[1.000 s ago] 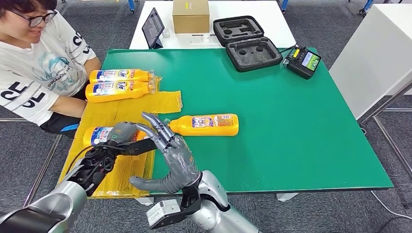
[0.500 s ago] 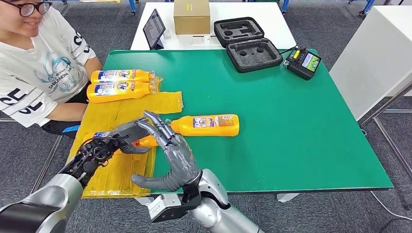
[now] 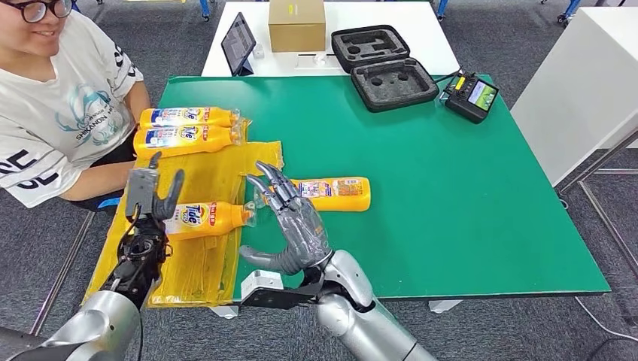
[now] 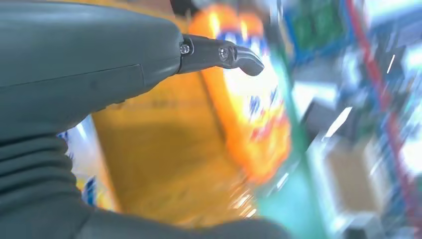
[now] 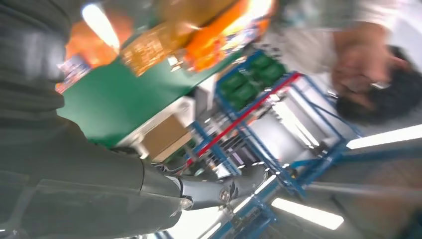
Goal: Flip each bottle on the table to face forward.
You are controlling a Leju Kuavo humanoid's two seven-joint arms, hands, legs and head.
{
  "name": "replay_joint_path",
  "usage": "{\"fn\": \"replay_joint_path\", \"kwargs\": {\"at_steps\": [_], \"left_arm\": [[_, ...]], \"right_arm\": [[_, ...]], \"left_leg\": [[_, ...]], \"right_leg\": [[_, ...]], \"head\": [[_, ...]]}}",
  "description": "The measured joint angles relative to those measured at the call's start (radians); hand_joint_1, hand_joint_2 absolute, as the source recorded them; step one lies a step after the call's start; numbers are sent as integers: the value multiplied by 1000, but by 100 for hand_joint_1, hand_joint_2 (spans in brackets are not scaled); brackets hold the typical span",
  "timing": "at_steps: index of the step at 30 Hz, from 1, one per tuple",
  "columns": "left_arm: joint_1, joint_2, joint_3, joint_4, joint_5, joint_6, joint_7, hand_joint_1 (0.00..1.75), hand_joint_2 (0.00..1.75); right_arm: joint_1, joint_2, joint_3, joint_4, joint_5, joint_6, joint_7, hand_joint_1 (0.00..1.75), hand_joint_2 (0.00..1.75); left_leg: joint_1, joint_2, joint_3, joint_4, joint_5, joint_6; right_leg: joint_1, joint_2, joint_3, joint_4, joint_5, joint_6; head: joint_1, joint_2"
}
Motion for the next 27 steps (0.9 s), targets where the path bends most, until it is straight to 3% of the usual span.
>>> {"fn": "replay_joint_path", "kwargs": {"at_steps": [5, 12, 16, 20, 27], "left_arm": [[79, -12, -5, -226, 84, 195, -16, 0, 0], [122, -13, -18, -376, 86, 236, -17, 0, 0], [161, -13, -34, -487, 67, 362, -17, 0, 175], [200, -11, -44, -594, 81, 392, -17, 0, 175], [235, -11, -73, -652, 109, 377, -17, 0, 175]], "right_arm": [[-68, -21, -31, 117, 209, 1, 150, 0, 175], [-109, -38, -44, 201, 251, 5, 181, 0, 175], [-161, -52, -48, 280, 391, 98, 323, 0, 175], [-255, -78, -68, 421, 469, 194, 410, 0, 175], [-376, -92, -94, 620, 489, 270, 417, 0, 175]], "left_leg": [[0, 0, -3, 0, 0, 0], [0, 0, -4, 0, 0, 0], [0, 1, -4, 0, 0, 0], [0, 0, -5, 0, 1, 1], [0, 0, -5, 1, 1, 1]], "right_leg": [[0, 0, -3, 0, 0, 0], [0, 0, -3, 0, 0, 0], [0, 1, -4, 0, 0, 0], [0, -1, -4, 0, 0, 0], [0, -1, -4, 0, 1, 1]], "head": [[0, 0], [0, 0], [0, 0], [0, 0], [0, 0]]}}
